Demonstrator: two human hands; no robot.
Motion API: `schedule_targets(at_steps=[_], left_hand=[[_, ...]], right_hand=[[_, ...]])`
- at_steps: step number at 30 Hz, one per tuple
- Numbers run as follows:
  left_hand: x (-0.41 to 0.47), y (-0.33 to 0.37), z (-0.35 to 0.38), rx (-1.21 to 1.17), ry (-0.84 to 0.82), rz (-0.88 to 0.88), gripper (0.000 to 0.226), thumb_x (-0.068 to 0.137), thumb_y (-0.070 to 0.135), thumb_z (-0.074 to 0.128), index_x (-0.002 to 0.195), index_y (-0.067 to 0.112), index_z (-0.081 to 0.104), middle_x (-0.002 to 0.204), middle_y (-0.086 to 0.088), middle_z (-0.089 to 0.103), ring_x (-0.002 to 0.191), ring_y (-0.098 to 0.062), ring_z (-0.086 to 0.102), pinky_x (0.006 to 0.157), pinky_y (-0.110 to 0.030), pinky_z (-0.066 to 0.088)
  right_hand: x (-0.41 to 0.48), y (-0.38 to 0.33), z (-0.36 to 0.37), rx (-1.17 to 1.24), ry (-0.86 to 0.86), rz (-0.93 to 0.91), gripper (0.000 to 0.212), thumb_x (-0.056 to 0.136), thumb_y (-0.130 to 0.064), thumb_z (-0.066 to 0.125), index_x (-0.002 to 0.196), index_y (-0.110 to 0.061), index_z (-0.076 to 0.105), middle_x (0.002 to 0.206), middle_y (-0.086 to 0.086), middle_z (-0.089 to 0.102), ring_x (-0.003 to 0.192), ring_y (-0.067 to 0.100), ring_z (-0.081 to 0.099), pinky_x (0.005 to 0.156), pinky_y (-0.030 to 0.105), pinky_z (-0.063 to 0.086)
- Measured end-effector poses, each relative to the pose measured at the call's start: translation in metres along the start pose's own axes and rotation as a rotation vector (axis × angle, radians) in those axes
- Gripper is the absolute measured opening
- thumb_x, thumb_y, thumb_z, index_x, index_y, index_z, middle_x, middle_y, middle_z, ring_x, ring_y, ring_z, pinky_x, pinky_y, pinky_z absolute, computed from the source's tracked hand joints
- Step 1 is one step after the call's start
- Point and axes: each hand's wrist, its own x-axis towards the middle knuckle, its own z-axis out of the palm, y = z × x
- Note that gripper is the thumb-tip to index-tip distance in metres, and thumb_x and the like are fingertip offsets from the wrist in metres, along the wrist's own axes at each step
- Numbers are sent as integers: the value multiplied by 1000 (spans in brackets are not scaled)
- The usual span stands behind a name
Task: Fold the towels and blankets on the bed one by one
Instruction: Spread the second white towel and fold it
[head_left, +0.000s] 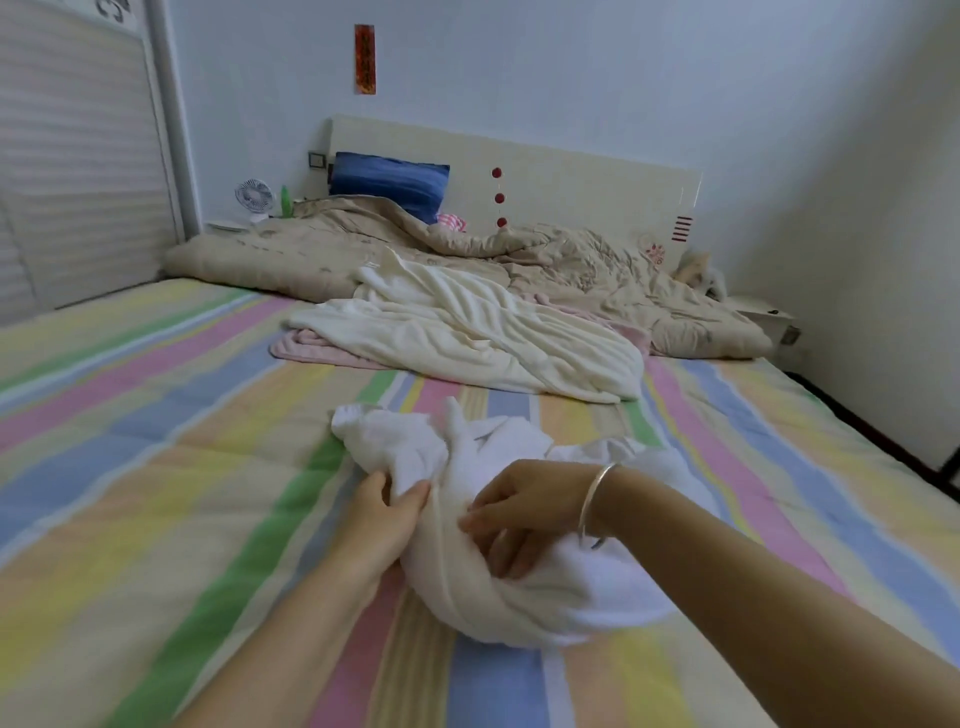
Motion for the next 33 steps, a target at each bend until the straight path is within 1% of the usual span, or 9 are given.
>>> schedule_targets(at_steps=[5,8,10,14,17,21,24,28,33], left_hand=[[-22,-23,-18,159,119,37,29,99,29,48,86,8,63,80,-8,66,79,-27,62,65,-34,45],[-31,-13,-18,328,131,74,36,101,29,42,74,9,54,72,-6,58,75,-27,58,59,-31,37],[-34,-6,-16,424,94,97,36,102,29,41,69,15,47,72,-4,54,76,-26,54,60,-31,35],[-11,2,-34,294,297,-16,33,98,28,43,107,3,61,108,-16,65,100,-36,61,79,-33,48],[35,17,-87,148,513,-202,40,92,26,49,117,-3,62,115,-25,64,101,-41,64,86,-49,55],[54,29,-150,277,683,-261,43,96,25,48,120,-9,57,122,-30,60,109,-44,60,91,-48,52],[38,24,-126,450,467,-257,52,94,21,55,135,-11,44,138,-31,47,126,-42,47,98,-38,41],[-3,27,-31,780,328,-177,91,91,35,56,153,6,-4,158,-22,-17,148,-34,-5,120,-45,9],[-60,12,69,889,-127,279,57,83,28,53,137,18,41,142,-12,44,125,-31,47,98,-38,44]], right_hand=[[22,19,2,114,569,52,38,90,-34,63,118,-9,57,110,13,65,79,23,69,80,42,58],[36,15,28,-179,408,269,64,83,-60,60,122,-11,54,114,11,64,100,26,64,91,36,50],[42,14,44,-302,359,282,49,86,-57,55,102,-11,60,100,9,65,95,27,62,86,36,48],[45,16,32,-402,552,204,35,93,-40,50,112,-12,62,109,11,63,101,28,59,84,34,44],[14,25,-26,-357,934,137,31,89,-35,48,114,-26,63,114,5,64,103,29,60,81,30,42],[-56,86,-101,-237,1314,483,31,96,-26,44,121,-11,53,122,19,59,115,36,55,91,40,43],[-84,147,-101,-170,1190,718,51,97,-28,47,141,-7,33,138,25,43,125,42,45,98,46,42],[-68,172,-54,-175,1053,610,72,92,-50,51,150,-18,22,149,18,34,133,40,36,106,46,36],[-43,147,7,-212,747,338,84,70,-88,36,121,-22,50,122,11,51,114,33,54,95,39,42]])
